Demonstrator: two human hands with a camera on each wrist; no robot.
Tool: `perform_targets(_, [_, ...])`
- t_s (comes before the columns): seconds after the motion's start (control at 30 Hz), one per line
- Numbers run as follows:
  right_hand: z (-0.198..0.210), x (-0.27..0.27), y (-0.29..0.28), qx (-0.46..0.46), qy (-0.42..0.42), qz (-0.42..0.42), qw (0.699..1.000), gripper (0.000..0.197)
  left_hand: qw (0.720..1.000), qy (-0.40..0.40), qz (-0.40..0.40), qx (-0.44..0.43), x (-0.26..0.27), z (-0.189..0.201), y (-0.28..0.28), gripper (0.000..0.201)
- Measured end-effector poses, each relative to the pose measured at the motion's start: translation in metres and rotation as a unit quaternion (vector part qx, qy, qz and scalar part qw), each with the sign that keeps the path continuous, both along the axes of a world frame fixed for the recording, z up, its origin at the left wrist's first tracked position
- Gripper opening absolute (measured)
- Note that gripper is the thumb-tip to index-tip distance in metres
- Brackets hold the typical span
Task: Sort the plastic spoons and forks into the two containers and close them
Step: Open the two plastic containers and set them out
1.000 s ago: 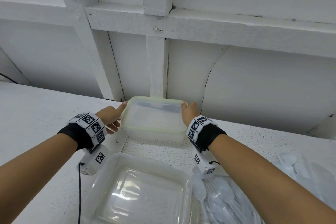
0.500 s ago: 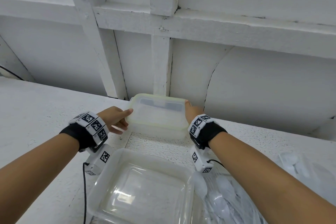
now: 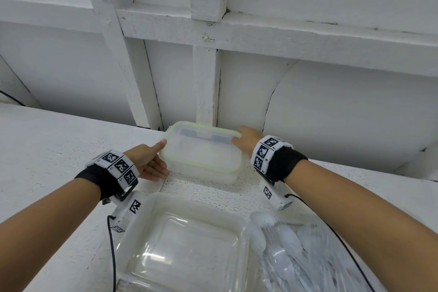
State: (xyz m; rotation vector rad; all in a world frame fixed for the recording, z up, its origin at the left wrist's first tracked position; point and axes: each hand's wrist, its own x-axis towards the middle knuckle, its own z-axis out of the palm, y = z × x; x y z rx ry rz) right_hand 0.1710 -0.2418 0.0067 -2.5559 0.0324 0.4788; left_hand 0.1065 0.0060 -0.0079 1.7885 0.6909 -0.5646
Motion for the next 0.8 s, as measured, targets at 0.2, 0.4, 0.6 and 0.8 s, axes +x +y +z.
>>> perform_targets(0.2, [0.010,-0.011,-0.002,-0.055,0.059,0.095,0.992,0.046,0.996,-0.024,0.051,-0.068,-0.001,0.000,0.016,0.047])
perform_targets(0.4, [0.007,-0.027,0.020,-0.018,0.128,0.106,0.986,0.044,0.991,-0.019,0.009,-0.132,-0.010,-0.004,0.018,0.020])
perform_targets(0.6, [0.003,-0.030,0.021,-0.004,0.145,0.084,0.986,0.050,0.987,-0.019,-0.011,-0.162,-0.013,-0.008,0.020,0.012])
perform_targets(0.8, [-0.004,-0.017,0.040,0.037,0.122,0.041,0.991,0.054,0.988,-0.034,-0.014,-0.150,-0.011,-0.008,0.021,0.024])
